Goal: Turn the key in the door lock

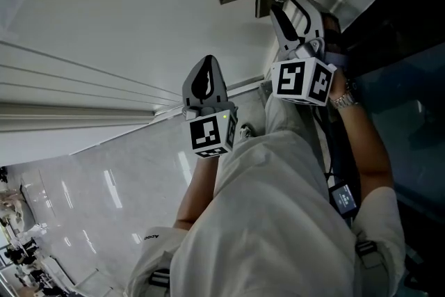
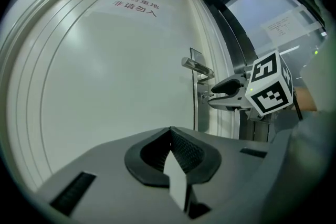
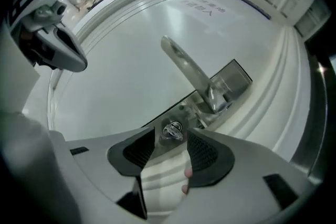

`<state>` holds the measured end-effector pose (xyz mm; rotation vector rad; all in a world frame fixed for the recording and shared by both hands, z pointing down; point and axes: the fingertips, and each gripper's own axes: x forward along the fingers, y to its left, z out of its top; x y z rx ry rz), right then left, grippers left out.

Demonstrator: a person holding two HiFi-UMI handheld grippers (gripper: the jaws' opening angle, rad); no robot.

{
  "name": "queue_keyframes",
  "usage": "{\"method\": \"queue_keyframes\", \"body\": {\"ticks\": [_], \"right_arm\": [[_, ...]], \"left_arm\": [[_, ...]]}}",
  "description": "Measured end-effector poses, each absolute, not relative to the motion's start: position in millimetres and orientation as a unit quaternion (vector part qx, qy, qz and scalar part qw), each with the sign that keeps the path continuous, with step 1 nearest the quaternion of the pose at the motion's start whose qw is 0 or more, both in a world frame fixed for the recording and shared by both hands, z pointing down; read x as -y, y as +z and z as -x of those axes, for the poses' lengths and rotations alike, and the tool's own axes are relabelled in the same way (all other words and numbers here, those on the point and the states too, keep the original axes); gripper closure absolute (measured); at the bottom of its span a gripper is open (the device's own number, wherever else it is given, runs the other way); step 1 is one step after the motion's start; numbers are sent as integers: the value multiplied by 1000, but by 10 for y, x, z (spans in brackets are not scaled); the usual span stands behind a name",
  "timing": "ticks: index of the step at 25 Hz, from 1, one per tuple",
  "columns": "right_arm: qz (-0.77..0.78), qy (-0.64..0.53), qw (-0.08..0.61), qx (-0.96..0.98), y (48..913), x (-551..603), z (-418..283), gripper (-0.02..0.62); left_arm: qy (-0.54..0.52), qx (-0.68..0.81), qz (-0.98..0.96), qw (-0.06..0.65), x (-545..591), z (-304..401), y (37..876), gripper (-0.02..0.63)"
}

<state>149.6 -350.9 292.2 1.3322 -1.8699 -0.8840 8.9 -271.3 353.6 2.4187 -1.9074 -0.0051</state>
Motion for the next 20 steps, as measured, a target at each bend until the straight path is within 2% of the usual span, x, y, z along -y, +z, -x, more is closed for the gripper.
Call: {"method": "queue_keyframes", "body": {"ticks": [10, 16, 20], "right_arm": [[-452, -479, 422, 623, 2961, 3578, -1430, 428], [-446, -494, 447, 598, 3031, 3646, -1466, 433], [-465, -519, 435, 570, 2954, 3643, -1473, 542]], "left_arm": [[3, 625, -780, 33, 2714, -8, 3581, 600], [5, 625, -780, 33, 2734, 12, 3580, 600], [5, 625, -780, 34, 2743, 26, 3581, 600]]}}
